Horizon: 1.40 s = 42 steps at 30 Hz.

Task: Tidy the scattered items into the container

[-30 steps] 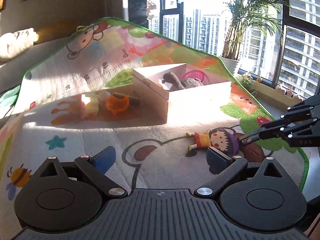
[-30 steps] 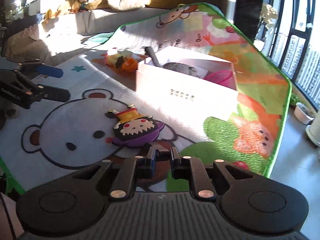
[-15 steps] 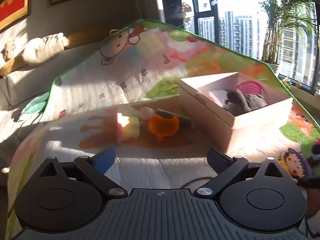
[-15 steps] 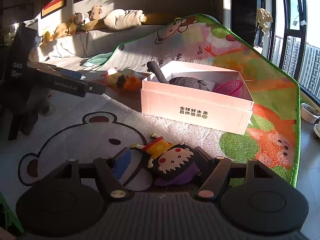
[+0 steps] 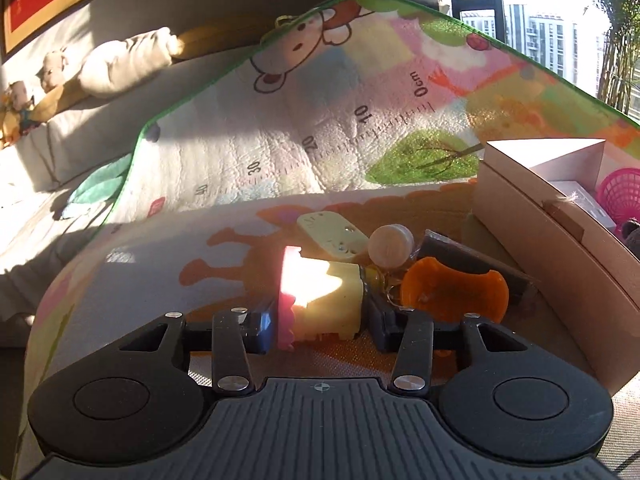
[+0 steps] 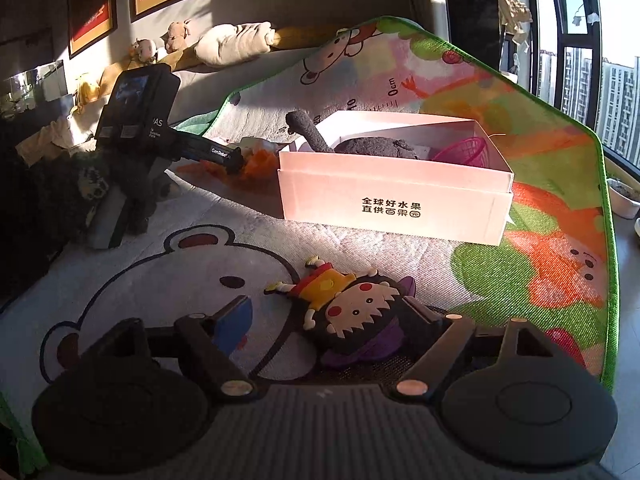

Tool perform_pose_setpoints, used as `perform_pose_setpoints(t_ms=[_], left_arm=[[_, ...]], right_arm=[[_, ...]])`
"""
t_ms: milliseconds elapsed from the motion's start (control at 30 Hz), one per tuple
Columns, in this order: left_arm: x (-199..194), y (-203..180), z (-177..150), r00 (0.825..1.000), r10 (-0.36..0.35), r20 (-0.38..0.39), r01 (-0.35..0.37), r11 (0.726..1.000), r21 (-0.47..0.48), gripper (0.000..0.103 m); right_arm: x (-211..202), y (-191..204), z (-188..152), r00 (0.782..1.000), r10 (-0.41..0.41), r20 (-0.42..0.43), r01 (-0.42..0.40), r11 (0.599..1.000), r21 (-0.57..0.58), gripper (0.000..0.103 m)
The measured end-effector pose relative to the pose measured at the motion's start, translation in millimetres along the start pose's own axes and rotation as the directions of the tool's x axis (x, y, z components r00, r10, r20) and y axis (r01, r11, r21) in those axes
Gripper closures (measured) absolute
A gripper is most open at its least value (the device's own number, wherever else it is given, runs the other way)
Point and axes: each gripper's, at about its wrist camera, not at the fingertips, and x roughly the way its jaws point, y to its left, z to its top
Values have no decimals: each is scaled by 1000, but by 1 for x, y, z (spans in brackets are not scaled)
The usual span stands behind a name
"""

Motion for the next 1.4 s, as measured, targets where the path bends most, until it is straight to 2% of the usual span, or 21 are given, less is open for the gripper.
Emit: perform_pose_setpoints(t_ms=[100, 200, 333, 400, 467, 500, 567, 633, 700, 767, 833, 900, 967, 1033, 1100, 1200, 1300, 1400], left_arm=[[-25, -2, -5, 998, -52, 19, 52, 999, 5, 56], [-70, -11, -19, 986, -159, 47, 158, 987, 31, 56], [-128, -38, -49, 950, -313, 16, 310, 946, 99, 56], [-147, -48, -65, 929, -371, -12, 369, 922, 117, 56], [-160, -56, -80, 909, -417, -24, 416, 900, 131, 51], [-164, -58, -86, 904, -426, -29, 426, 895, 135, 48], [-168, -62, -95, 904, -426, -39, 427, 891, 153, 43], [-171, -63, -103, 906, -421, -40, 422, 891, 168, 27], [-171, -61, -107, 901, -432, -42, 433, 887, 161, 17], [-171, -58, -110, 898, -437, -45, 439, 887, 142, 13], [-170, -53, -113, 905, -424, -45, 426, 896, 125, 9], [-170, -48, -114, 911, -411, -44, 413, 904, 110, 8], [-170, -42, -114, 918, -394, -43, 397, 913, 95, 7], [-168, -38, -115, 924, -379, -47, 381, 921, 81, 6], [-165, -35, -115, 926, -373, -54, 376, 925, 61, 5], [-164, -33, -115, 926, -373, -53, 375, 926, 49, 4], [-164, -34, -116, 927, -372, -56, 374, 926, 50, 3], [-164, -34, -117, 926, -373, -63, 376, 926, 45, 2]], right_arm=[[1, -2, 0, 1000, 1, -5, -1, 1000, 17, 21], [2, -3, 0, 1000, -1, -10, 2, 1000, 24, 21], [3, -2, 0, 1000, -6, -16, 6, 1000, 16, 21], [2, -1, 1, 1000, -11, -19, 12, 1000, 10, 21], [2, -1, 1, 1000, -15, -19, 15, 1000, 8, 21], [2, -2, 2, 1000, -12, -22, 12, 1000, 6, 19], [3, -4, 5, 999, -30, -26, 29, 1000, -9, 16], [6, -8, 8, 998, -52, -39, 51, 999, -16, 14], [13, -15, 10, 997, -41, -67, 41, 999, 6, 14], [23, -21, 12, 993, -25, -116, 31, 998, 47, 14], [22, -17, 13, 990, -10, -139, 15, 999, 38, 12], [15, -9, 11, 984, 74, -165, -67, 997, 47, 9], [3, 7, 4, 965, 177, -194, -176, 984, 26, 9], [-9, 22, -3, 951, 229, -206, -238, 971, -22, 9], [-19, 31, -4, 967, 187, -172, -202, 977, -74, 9], [-20, 30, 3, 994, 61, -92, -70, 993, -99, 9], [-5, 20, 14, 996, 5, -91, -11, 998, -62, 9], [9, 14, 19, 995, 8, -99, -14, 998, -57, 9]])
